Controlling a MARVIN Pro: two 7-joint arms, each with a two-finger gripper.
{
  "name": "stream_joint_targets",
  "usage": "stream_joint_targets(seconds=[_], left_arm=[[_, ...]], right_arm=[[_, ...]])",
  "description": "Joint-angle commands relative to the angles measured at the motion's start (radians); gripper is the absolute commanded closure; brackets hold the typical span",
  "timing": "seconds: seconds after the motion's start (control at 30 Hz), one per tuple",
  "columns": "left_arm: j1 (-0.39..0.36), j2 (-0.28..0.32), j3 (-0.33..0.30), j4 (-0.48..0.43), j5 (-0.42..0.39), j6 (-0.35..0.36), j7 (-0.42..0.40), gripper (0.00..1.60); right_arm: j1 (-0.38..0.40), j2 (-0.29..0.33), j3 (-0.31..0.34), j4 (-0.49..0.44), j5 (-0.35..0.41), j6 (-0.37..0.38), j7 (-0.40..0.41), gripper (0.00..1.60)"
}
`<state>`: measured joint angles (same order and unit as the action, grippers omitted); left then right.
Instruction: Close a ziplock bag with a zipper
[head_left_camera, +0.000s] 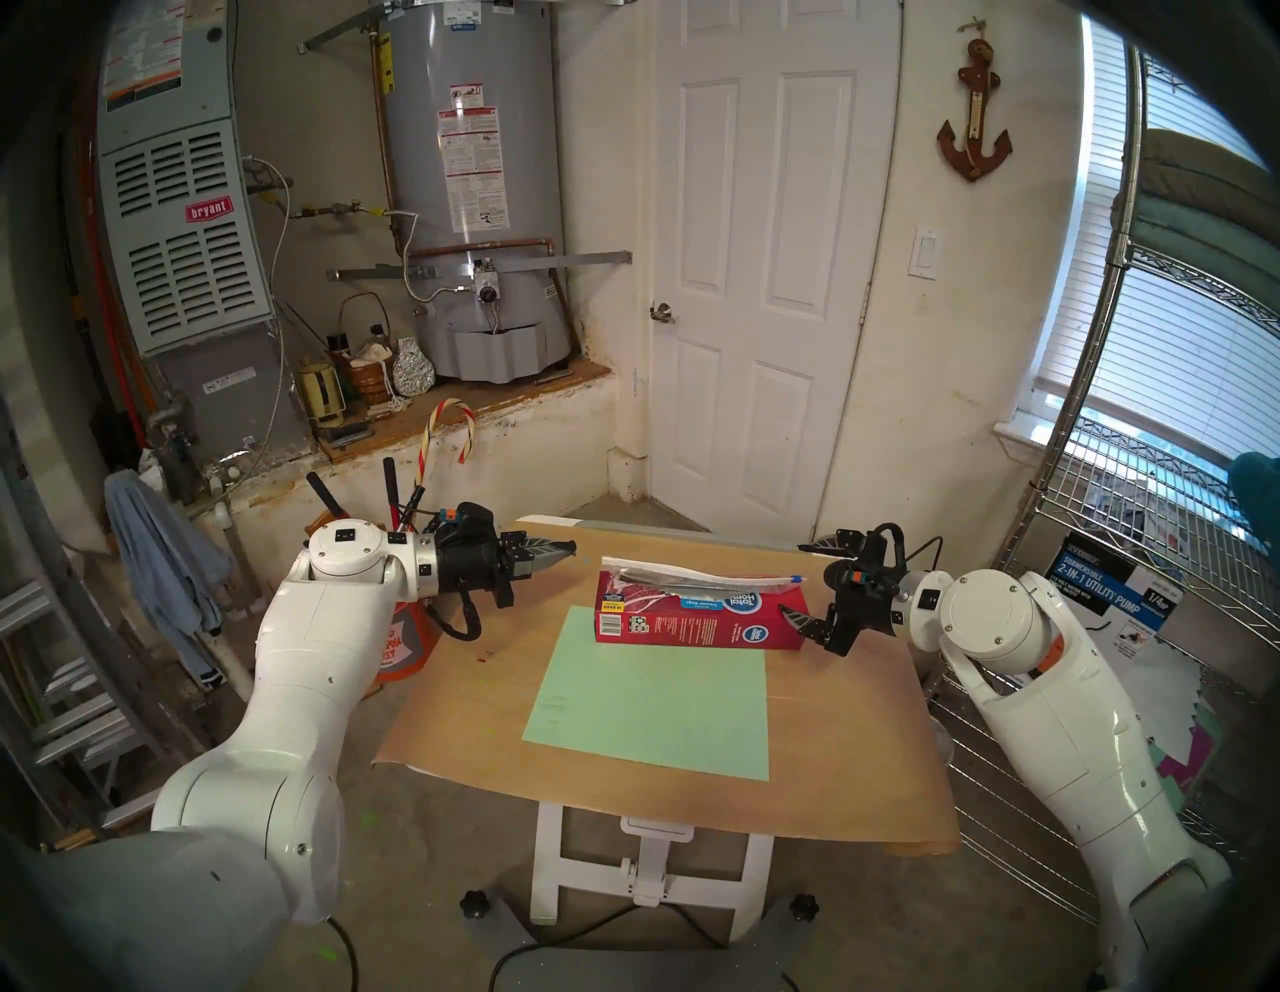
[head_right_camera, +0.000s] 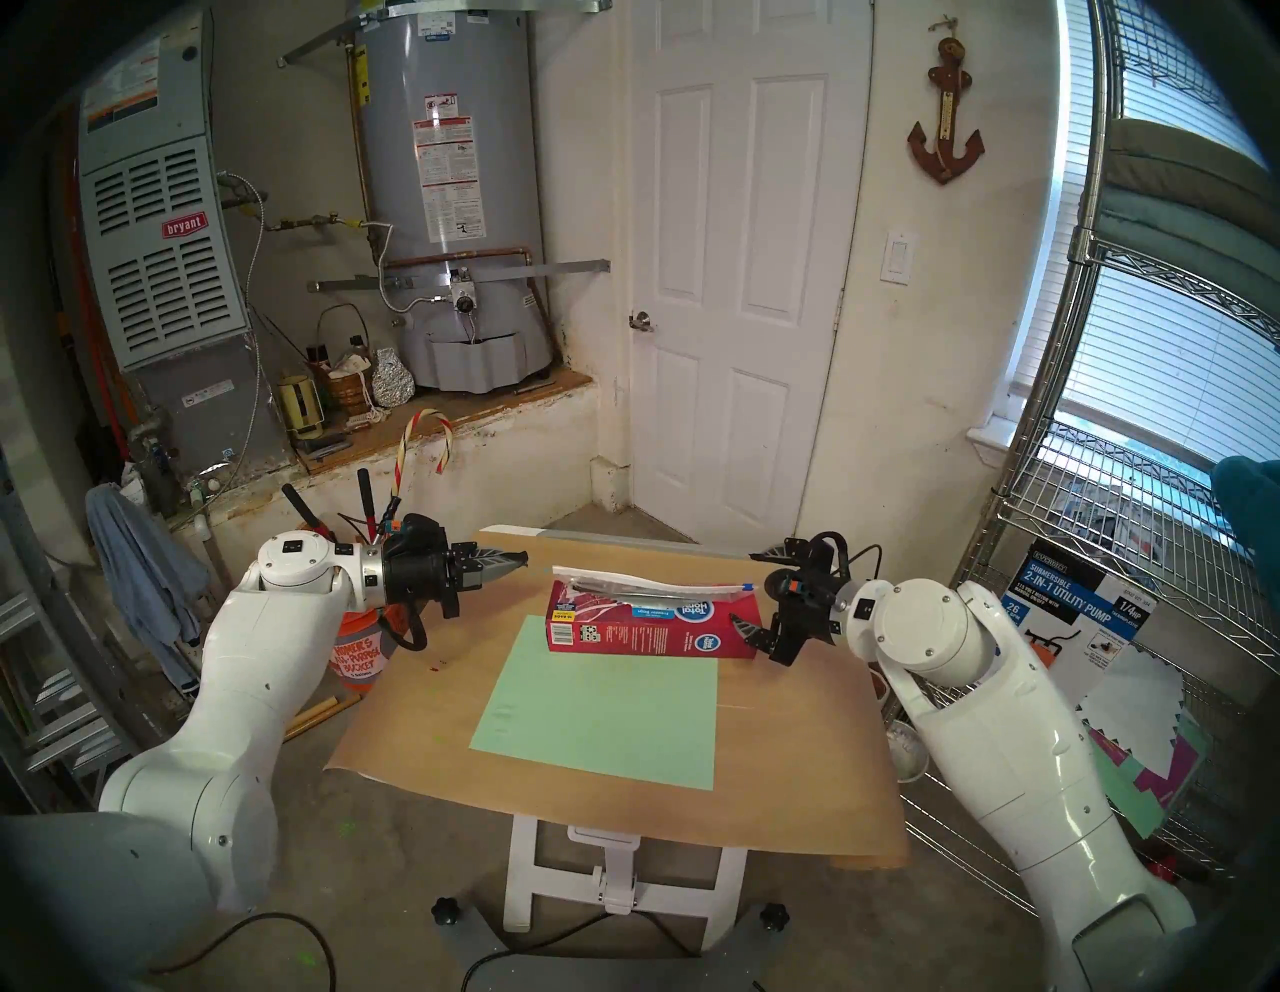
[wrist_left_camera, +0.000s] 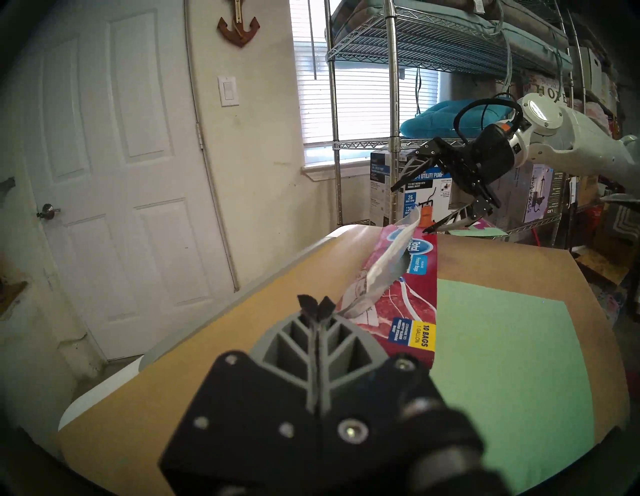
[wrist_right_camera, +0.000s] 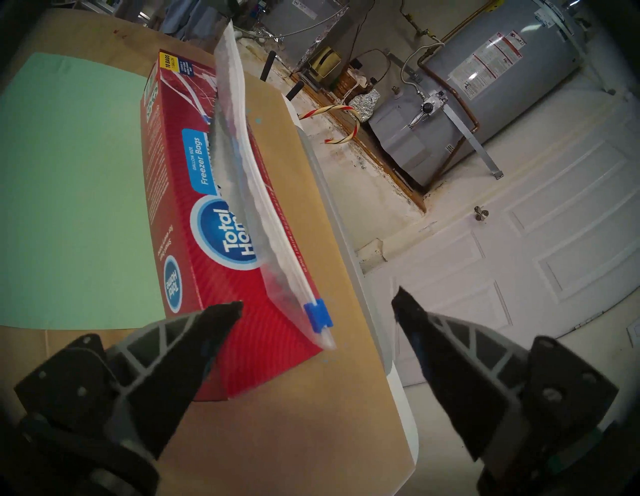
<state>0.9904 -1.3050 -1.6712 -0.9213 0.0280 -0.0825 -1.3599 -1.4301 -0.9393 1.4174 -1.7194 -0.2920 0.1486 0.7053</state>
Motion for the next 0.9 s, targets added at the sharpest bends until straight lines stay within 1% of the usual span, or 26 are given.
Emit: stream_joint_targets(seconds=[0.0,0.07,0.1,0.13,0.17,0.2,0.27,0.33,0.5,0.53,0.57,0.63,0.73,0.77,0.8,0.87], left_arm=[[-0.019,0.004,-0.045,-0.053,-0.040,-0.006,0.007,1.60],[-0.022,0.000,-0.063,-0.065,-0.051,-0.007,0.022,1.60],[-0.022,-0.004,-0.071,-0.074,-0.055,-0.008,0.028,1.60],[-0.026,-0.013,-0.083,-0.083,-0.067,-0.010,0.036,1.60],[-0.030,-0.017,-0.085,-0.093,-0.068,-0.011,0.039,1.60],[-0.034,-0.021,-0.086,-0.109,-0.062,-0.023,0.053,1.60],[-0.042,-0.038,-0.098,-0.122,-0.076,-0.022,0.065,1.60],[-0.048,-0.052,-0.104,-0.139,-0.072,-0.033,0.097,1.60],[-0.073,-0.110,-0.137,-0.157,-0.095,-0.028,0.181,1.60],[-0.079,-0.116,-0.139,-0.160,-0.093,-0.029,0.197,1.60],[-0.084,-0.130,-0.145,-0.165,-0.099,-0.028,0.215,1.60],[-0.093,-0.145,-0.151,-0.172,-0.101,-0.029,0.245,1.60],[-0.097,-0.172,-0.158,-0.184,-0.103,-0.030,0.294,1.60],[-0.097,-0.184,-0.164,-0.187,-0.105,-0.029,0.314,1.57],[-0.096,-0.187,-0.168,-0.187,-0.102,-0.031,0.333,1.60],[-0.094,-0.202,-0.180,-0.186,-0.105,-0.025,0.369,1.60]], right_arm=[[0.055,-0.042,0.085,-0.027,0.078,0.012,-0.028,0.00],[0.072,-0.062,0.118,-0.039,0.104,0.001,-0.053,0.00],[0.083,-0.072,0.135,-0.041,0.118,0.011,-0.057,0.00],[0.096,-0.085,0.149,-0.043,0.123,0.014,-0.079,0.00],[0.106,-0.090,0.156,-0.043,0.127,0.017,-0.086,0.00],[0.116,-0.105,0.171,-0.039,0.138,0.023,-0.102,0.00],[0.133,-0.136,0.191,-0.029,0.151,0.044,-0.138,0.00],[0.147,-0.164,0.203,-0.024,0.161,0.051,-0.171,0.00],[0.152,-0.222,0.207,-0.013,0.180,0.078,-0.241,0.00],[0.150,-0.221,0.205,-0.013,0.181,0.077,-0.251,0.00],[0.151,-0.245,0.207,-0.012,0.180,0.080,-0.273,0.00],[0.148,-0.254,0.206,-0.007,0.183,0.090,-0.292,0.00],[0.151,-0.284,0.214,0.005,0.183,0.107,-0.339,0.00],[0.152,-0.297,0.215,0.007,0.183,0.111,-0.359,0.00],[0.152,-0.302,0.216,0.010,0.184,0.116,-0.367,0.00],[0.153,-0.318,0.218,0.014,0.180,0.124,-0.398,0.00]])
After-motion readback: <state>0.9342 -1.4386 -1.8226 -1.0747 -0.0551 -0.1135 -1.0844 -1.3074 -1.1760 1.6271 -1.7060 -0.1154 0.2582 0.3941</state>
